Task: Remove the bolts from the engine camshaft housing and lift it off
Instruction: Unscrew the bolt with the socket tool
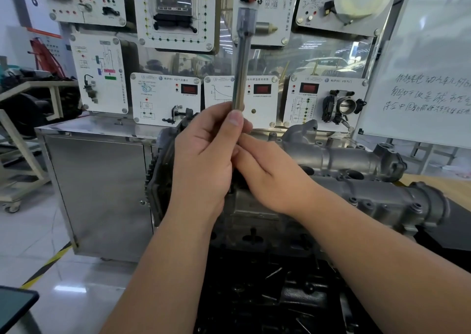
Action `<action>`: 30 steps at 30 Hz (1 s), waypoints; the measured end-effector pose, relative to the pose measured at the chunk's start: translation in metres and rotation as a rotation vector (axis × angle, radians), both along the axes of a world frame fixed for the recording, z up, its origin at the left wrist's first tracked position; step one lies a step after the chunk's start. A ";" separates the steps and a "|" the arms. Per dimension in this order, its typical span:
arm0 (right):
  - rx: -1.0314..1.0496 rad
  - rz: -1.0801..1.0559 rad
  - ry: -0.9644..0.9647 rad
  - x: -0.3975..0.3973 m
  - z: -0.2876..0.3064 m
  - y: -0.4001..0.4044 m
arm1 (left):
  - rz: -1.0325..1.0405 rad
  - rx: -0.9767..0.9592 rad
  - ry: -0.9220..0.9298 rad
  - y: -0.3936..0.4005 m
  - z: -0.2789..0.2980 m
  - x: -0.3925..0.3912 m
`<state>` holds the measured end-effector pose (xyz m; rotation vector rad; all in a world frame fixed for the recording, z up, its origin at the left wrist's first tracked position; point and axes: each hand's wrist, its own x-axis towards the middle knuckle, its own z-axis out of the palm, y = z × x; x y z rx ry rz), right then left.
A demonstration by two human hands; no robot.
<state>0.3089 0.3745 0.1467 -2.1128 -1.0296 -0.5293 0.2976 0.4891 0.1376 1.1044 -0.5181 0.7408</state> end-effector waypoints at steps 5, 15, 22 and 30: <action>0.010 -0.015 -0.036 0.000 -0.001 -0.001 | 0.003 -0.098 -0.021 -0.007 -0.003 0.000; 0.029 -0.017 -0.017 -0.001 -0.001 0.001 | -0.054 0.030 0.076 0.000 -0.005 0.000; 0.002 -0.003 -0.018 -0.001 -0.001 0.001 | -0.057 -0.054 0.037 0.005 -0.005 0.001; 0.011 -0.009 -0.097 -0.002 -0.001 0.001 | -0.025 -0.115 -0.001 0.005 -0.002 0.000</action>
